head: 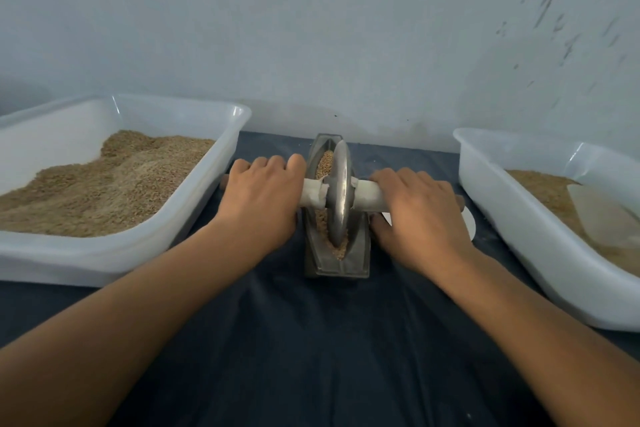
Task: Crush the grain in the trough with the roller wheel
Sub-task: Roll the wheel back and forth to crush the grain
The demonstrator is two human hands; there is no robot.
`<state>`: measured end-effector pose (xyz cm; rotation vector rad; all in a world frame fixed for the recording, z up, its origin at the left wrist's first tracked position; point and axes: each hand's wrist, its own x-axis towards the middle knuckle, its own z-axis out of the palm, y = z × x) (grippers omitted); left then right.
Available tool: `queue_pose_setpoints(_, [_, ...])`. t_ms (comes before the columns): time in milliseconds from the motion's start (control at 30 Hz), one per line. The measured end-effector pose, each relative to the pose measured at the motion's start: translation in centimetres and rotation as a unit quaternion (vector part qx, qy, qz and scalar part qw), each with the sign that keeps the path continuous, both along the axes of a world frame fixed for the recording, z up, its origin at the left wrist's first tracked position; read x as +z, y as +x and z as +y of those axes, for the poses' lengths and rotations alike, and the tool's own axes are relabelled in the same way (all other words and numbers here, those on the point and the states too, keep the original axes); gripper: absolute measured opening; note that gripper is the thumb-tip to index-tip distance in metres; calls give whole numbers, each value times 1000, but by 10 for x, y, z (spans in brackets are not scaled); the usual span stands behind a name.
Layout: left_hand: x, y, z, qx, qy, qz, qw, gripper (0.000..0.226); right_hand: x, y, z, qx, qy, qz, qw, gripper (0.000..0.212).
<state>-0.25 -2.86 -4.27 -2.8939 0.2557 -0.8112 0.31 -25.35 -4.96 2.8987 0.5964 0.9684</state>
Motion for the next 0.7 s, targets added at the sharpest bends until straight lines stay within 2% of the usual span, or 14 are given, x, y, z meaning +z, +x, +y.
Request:
queue_pose_setpoints(367, [3, 47, -3, 37, 25, 38, 998, 35, 1, 52, 8, -18, 1, 56, 998, 30])
queue_pose_setpoints(700, [-4, 89, -1, 42, 5, -6, 999, 29, 12, 96, 12, -44, 6, 94, 995, 31])
